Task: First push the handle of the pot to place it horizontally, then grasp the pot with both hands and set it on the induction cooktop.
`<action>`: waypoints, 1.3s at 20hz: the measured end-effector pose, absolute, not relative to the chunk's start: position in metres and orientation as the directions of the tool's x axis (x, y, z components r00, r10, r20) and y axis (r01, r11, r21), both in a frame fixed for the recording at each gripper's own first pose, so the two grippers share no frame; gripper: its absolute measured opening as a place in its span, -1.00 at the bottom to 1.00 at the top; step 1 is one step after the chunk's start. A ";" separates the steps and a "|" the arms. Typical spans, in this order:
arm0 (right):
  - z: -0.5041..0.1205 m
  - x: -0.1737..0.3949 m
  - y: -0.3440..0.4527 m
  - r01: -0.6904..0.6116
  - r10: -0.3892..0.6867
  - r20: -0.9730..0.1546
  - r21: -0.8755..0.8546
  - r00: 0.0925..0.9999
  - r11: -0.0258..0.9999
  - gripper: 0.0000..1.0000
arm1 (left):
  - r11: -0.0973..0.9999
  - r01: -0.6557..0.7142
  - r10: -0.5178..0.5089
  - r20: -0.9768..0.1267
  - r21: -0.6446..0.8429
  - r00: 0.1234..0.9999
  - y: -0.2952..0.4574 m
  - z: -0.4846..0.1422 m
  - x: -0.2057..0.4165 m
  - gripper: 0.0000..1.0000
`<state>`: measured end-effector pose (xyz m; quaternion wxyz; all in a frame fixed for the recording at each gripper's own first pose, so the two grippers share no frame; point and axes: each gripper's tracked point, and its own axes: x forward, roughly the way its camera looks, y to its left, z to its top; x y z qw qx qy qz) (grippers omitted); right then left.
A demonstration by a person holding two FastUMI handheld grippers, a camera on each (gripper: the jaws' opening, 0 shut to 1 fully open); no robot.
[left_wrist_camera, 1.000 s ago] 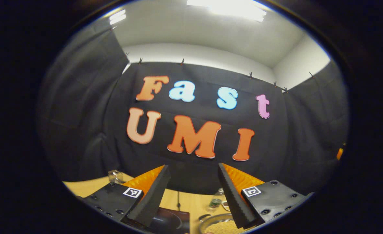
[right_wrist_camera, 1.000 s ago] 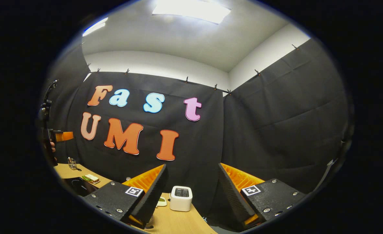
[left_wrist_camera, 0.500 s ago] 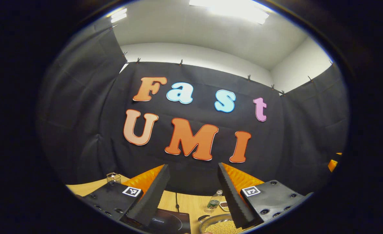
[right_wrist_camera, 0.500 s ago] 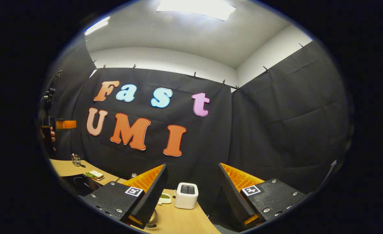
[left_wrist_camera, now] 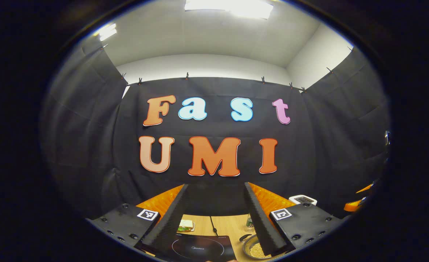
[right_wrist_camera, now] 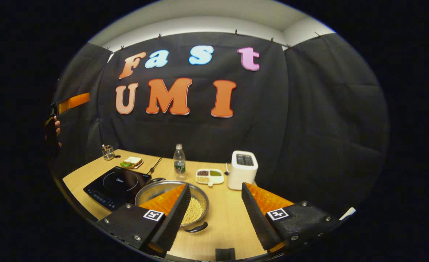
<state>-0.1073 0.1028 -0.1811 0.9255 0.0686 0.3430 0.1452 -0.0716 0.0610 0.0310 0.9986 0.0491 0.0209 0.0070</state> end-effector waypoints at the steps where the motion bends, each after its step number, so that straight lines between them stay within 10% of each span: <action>1: -0.194 -0.115 0.112 -0.219 0.339 -0.654 0.261 0.676 0.940 0.69 | 0.994 -0.020 0.026 -0.051 0.106 0.998 0.067 0.027 -0.072 0.93; 11: -0.279 -0.174 0.170 -0.121 0.447 -0.848 0.431 0.285 0.894 -0.61 | 0.981 -0.045 0.072 -0.143 0.187 0.987 0.101 0.000 -0.071 0.94; 18: -0.310 -0.216 0.200 -0.066 0.479 -0.877 0.476 0.042 0.877 -0.84 | 0.980 -0.053 0.085 -0.167 0.189 0.982 0.115 -0.009 -0.074 0.93; 26: -0.334 -0.219 0.217 -0.062 0.432 -0.901 0.433 -0.020 0.899 -0.99 | 0.974 -0.065 0.103 -0.163 0.218 0.981 0.126 -0.009 -0.080 0.94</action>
